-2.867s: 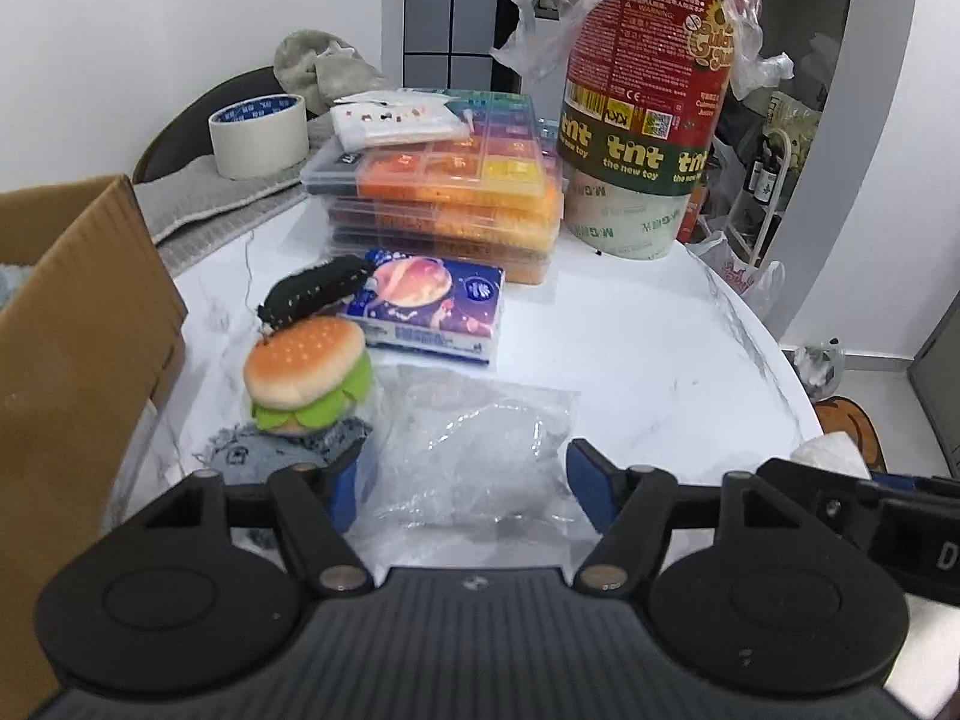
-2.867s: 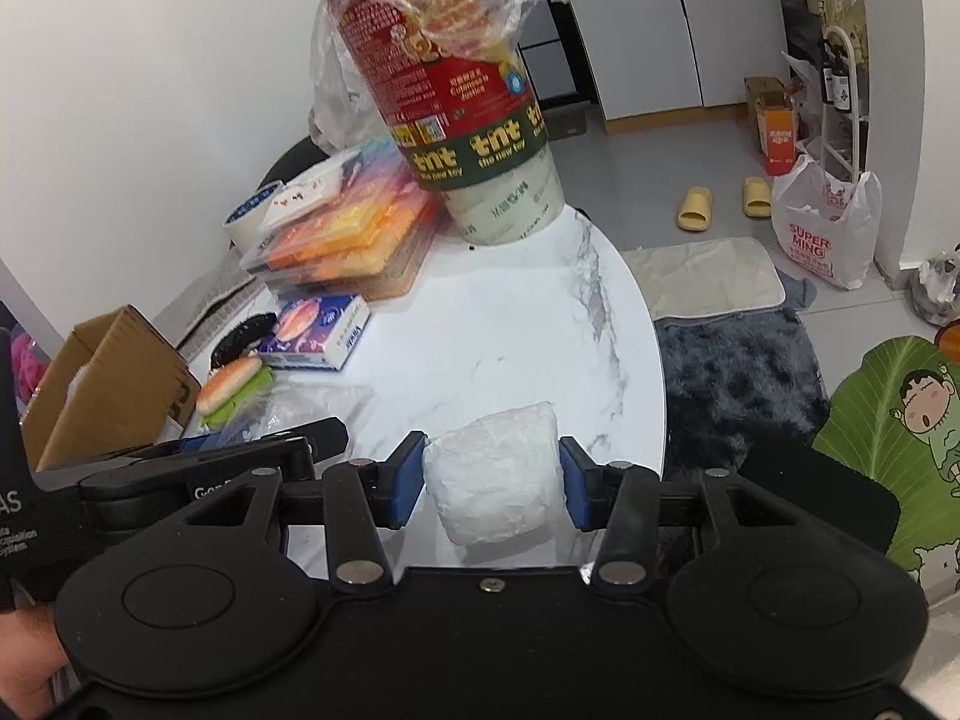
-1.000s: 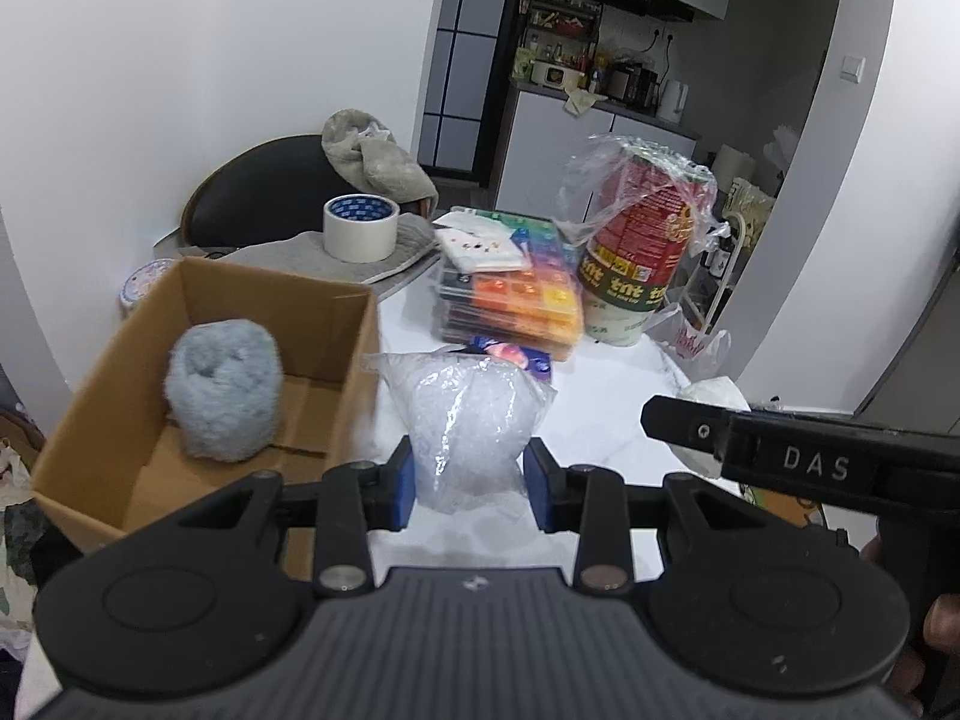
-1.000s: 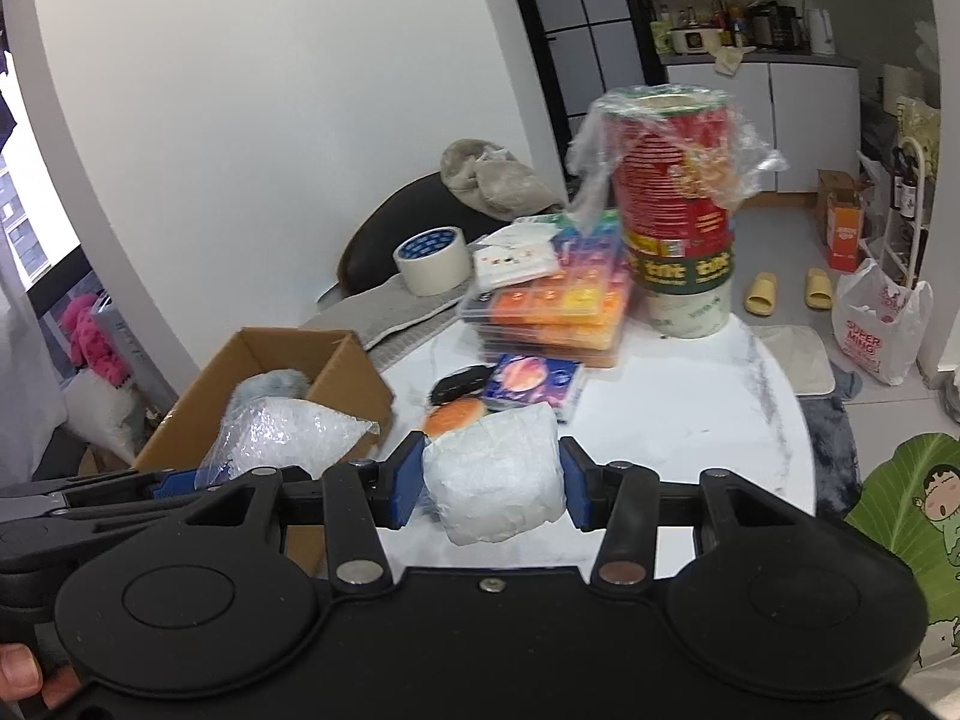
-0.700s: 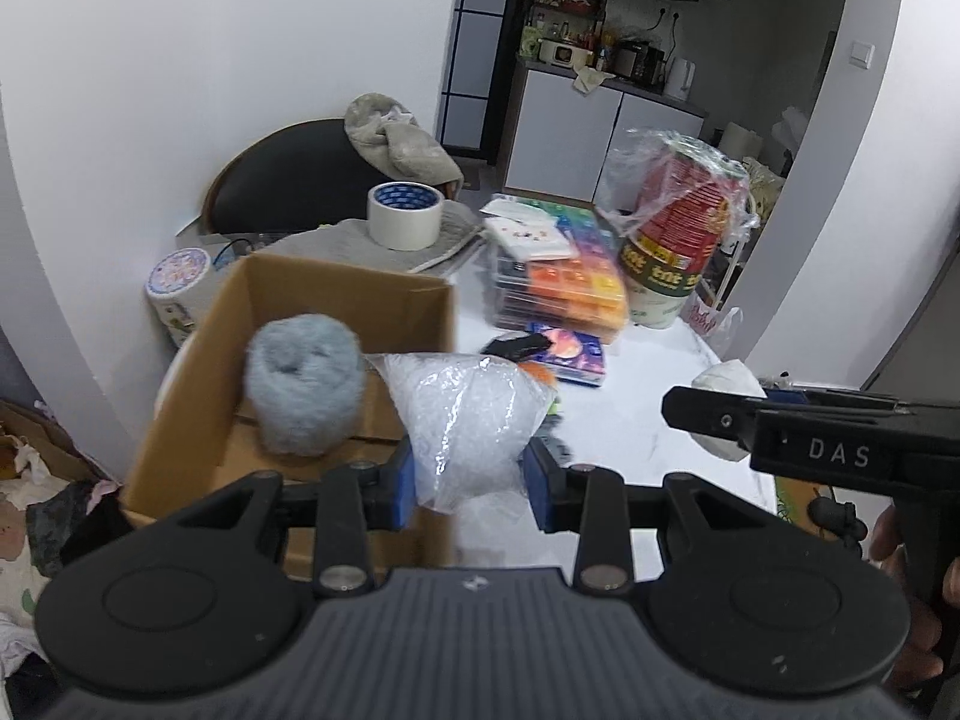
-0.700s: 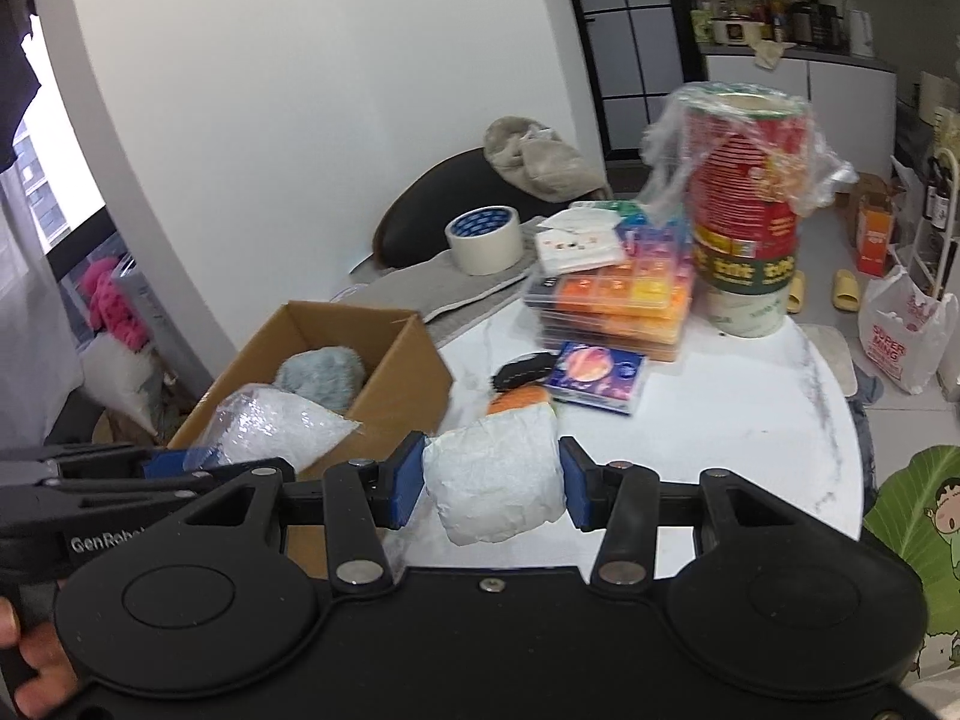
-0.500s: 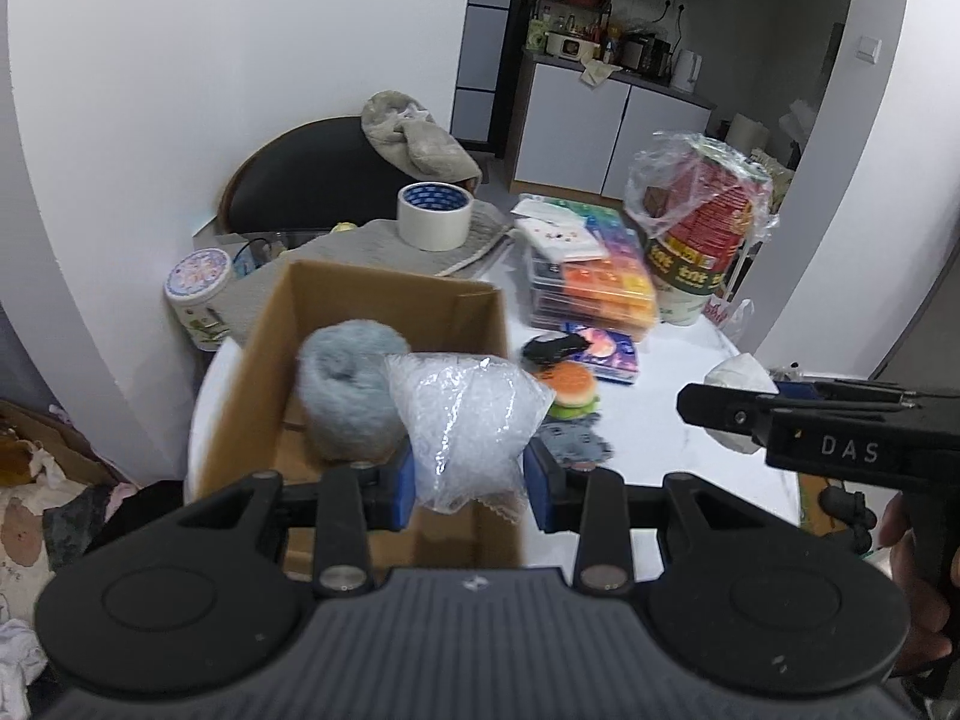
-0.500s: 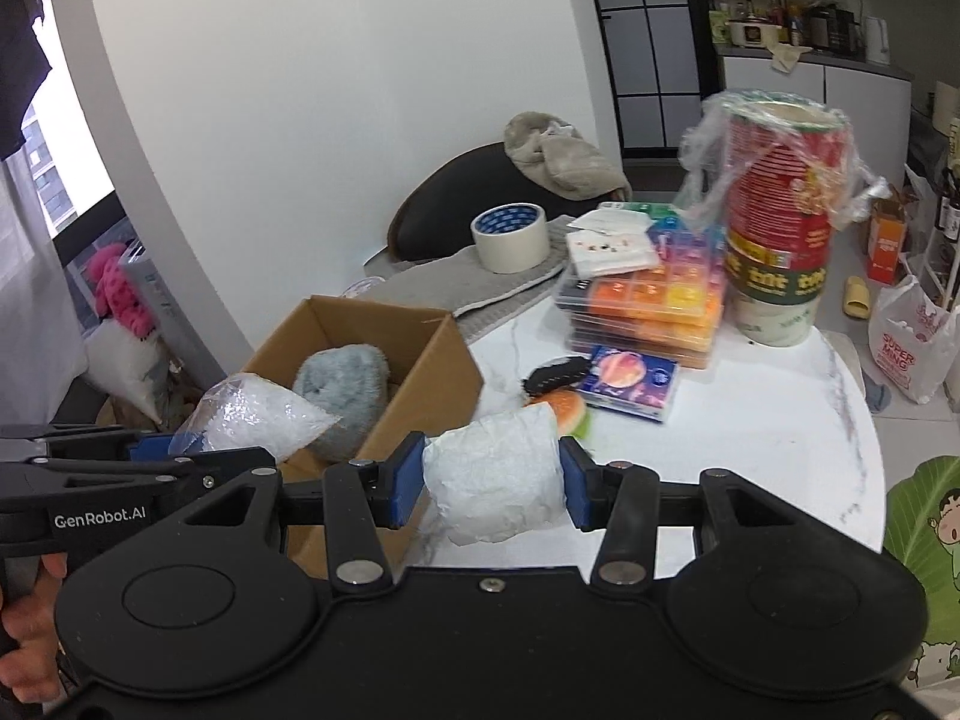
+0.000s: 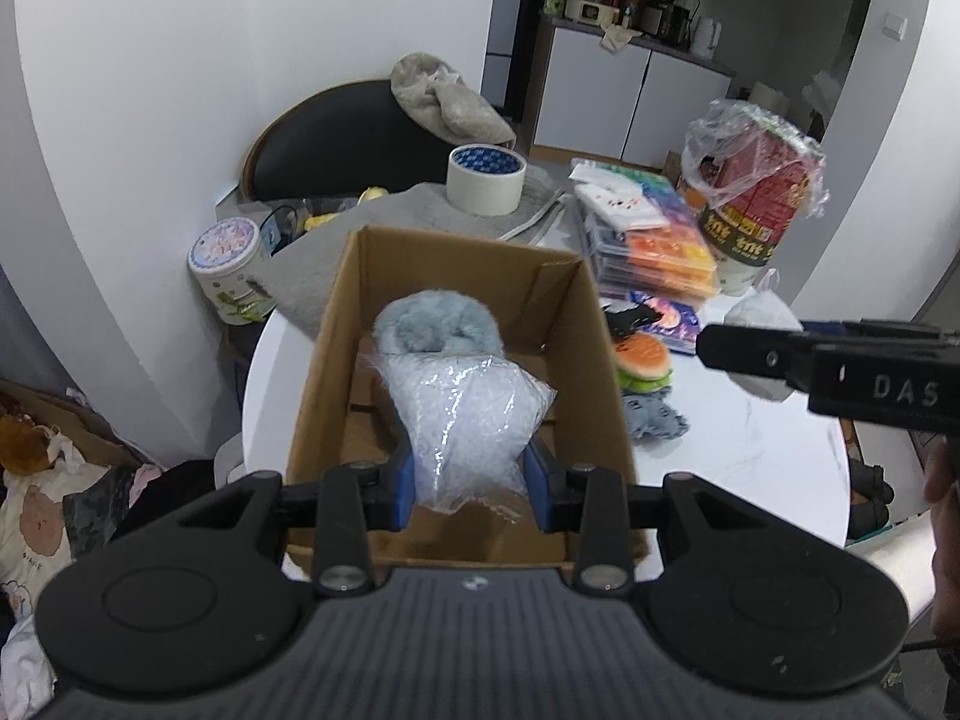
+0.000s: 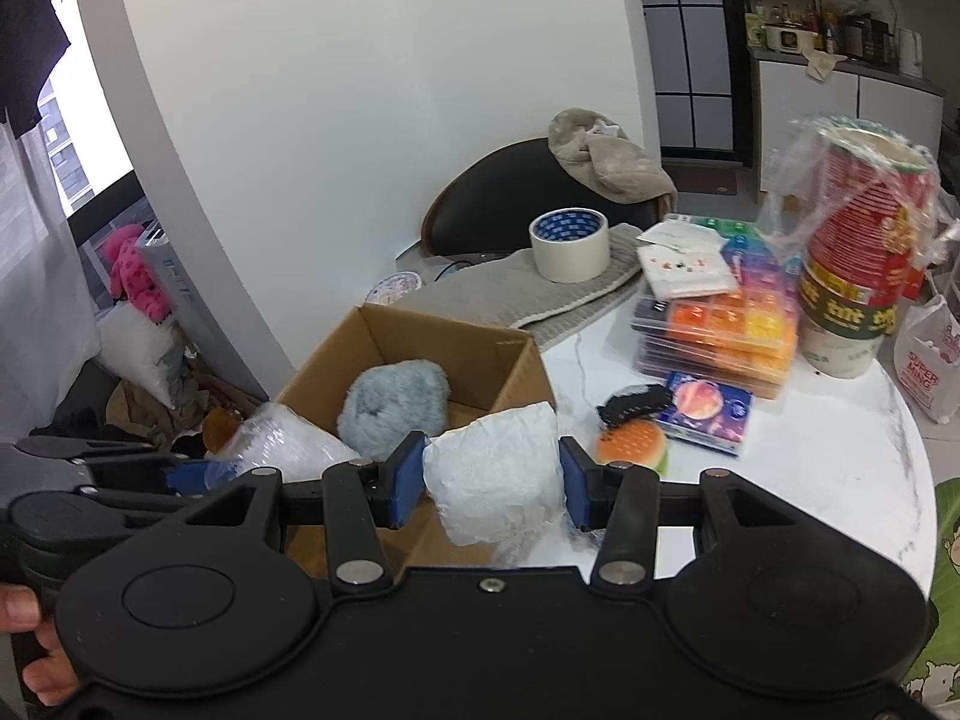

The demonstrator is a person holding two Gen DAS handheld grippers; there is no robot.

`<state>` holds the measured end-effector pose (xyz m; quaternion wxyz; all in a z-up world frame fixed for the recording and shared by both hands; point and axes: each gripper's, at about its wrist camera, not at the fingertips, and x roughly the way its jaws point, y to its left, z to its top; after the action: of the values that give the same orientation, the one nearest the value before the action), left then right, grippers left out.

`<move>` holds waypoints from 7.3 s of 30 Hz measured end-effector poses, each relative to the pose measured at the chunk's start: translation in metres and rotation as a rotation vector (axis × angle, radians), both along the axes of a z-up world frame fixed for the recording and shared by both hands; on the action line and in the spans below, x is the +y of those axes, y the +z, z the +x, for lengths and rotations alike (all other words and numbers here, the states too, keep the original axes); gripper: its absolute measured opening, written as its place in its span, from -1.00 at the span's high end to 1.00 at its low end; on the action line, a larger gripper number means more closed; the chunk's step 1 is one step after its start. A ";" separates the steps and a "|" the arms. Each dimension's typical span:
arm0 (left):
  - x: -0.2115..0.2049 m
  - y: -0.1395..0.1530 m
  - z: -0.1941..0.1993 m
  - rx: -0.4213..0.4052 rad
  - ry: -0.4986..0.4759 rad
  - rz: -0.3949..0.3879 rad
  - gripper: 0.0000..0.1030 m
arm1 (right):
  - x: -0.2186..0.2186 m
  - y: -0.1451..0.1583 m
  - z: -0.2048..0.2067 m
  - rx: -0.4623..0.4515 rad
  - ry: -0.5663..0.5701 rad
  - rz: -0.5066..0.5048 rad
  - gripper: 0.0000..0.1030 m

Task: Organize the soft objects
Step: 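Carry the bubble-wrap bundle and clear bag with both grippers over the box, then open the left gripper to drop the clear bag while the right gripper lowers the bundle into the box, then move the left tool toward the burger plush on the table, then close the left gripper on the burger plush and lift it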

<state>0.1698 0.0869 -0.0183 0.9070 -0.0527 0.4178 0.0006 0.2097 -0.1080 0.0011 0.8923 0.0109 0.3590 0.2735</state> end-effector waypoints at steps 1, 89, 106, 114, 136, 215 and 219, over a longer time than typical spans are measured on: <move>0.002 -0.002 0.001 0.004 0.003 0.003 0.31 | 0.003 0.000 0.001 0.001 0.003 0.001 0.11; -0.017 -0.005 -0.026 -0.106 0.203 -0.069 -1.00 | -0.037 -0.014 0.015 0.054 0.014 0.103 -1.00; -0.066 0.002 -0.052 -0.158 0.169 -0.052 -1.00 | -0.101 -0.016 -0.018 0.007 -0.019 0.098 -1.00; -0.092 0.004 -0.061 -0.171 0.141 -0.053 -1.00 | -0.129 -0.017 -0.034 -0.014 -0.036 0.097 -1.00; -0.143 0.010 -0.084 -0.208 0.124 -0.036 -1.00 | -0.181 -0.025 -0.065 -0.042 -0.085 0.117 -1.00; -0.163 -0.103 0.138 -0.025 0.215 0.028 0.27 | -0.181 -0.124 0.117 0.093 0.010 0.110 -0.70; -0.162 -0.100 0.135 -0.024 0.223 0.015 0.27 | -0.166 -0.116 0.129 0.046 0.089 0.066 -0.70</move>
<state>0.3047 -0.0750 -0.1178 0.9066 -0.0920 0.3985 0.1040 0.3384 -0.2735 -0.1148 0.8699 0.0306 0.3704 0.3243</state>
